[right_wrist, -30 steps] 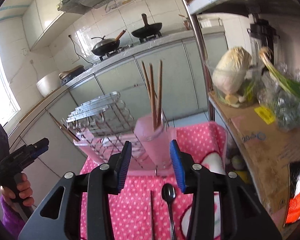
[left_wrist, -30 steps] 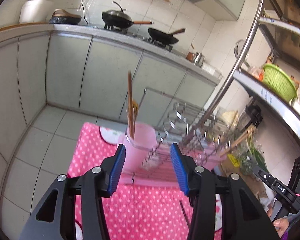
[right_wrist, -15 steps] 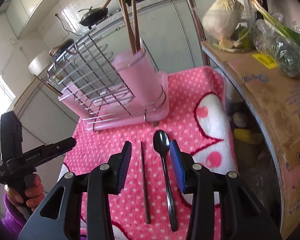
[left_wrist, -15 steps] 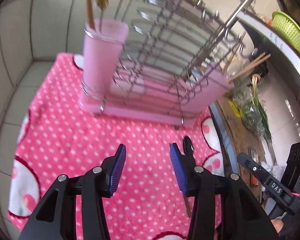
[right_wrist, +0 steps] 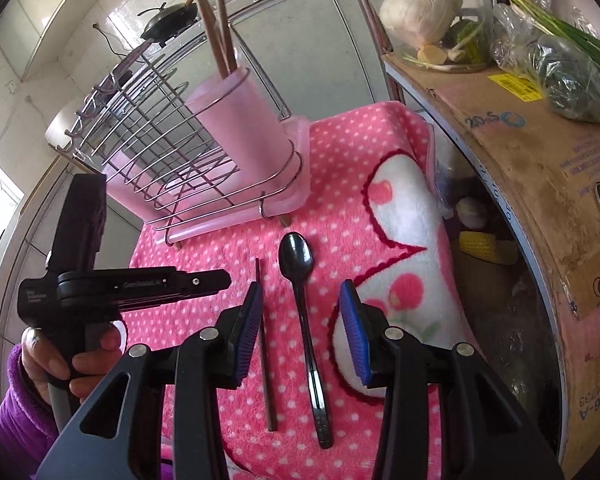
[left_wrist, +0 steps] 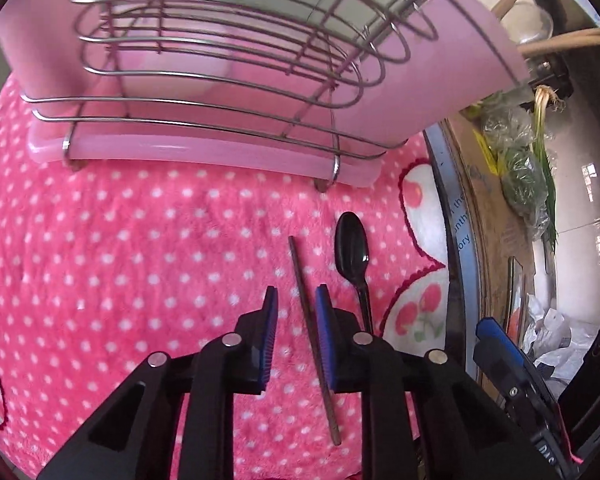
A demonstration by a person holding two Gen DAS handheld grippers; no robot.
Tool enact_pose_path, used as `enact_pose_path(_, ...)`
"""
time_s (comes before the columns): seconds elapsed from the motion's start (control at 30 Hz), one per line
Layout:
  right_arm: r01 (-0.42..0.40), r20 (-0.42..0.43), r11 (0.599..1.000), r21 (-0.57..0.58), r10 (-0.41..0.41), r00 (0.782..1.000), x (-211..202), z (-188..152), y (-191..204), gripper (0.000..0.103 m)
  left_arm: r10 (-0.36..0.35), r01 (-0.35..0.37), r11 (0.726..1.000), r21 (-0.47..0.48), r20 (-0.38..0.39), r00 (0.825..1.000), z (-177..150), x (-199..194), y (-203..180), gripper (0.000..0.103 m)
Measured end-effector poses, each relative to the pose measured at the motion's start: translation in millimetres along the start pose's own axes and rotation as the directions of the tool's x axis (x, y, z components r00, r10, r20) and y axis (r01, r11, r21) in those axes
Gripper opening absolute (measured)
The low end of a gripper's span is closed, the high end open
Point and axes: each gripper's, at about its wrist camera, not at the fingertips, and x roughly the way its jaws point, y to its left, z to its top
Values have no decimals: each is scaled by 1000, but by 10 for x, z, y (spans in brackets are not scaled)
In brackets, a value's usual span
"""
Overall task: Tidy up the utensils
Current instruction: 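Grasp the thin chopstick with the left tool while the right tool grasps the black spoon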
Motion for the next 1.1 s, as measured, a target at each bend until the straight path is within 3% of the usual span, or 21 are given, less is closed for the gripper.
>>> enact_pose_path(0.23,-6,-13,1000,11,7,1000,60,-3,-72,41,67,-66,998,24,-36,997,142,300,-160,17)
enact_pose_path(0.47,-9,-19,1000,18,9,1000,111,16,-120,41,137,-135,990,44,-41,990,221,506,-246,8)
enact_pose_path(0.63,-6,-25,1000,23,7,1000,159,25,-125,41,139,-137,989,57,-33,990,267,570,-314,6)
enact_pose_path(0.83,-4,-37,1000,14,5,999,195,29,-83,41,97,-96,992,78,-12,995,236,298,-189,4)
enact_pose_path(1.1,5,-83,1000,-25,-7,997,423,60,62,41,102,-104,989,109,23,994,188,-160,152,4)
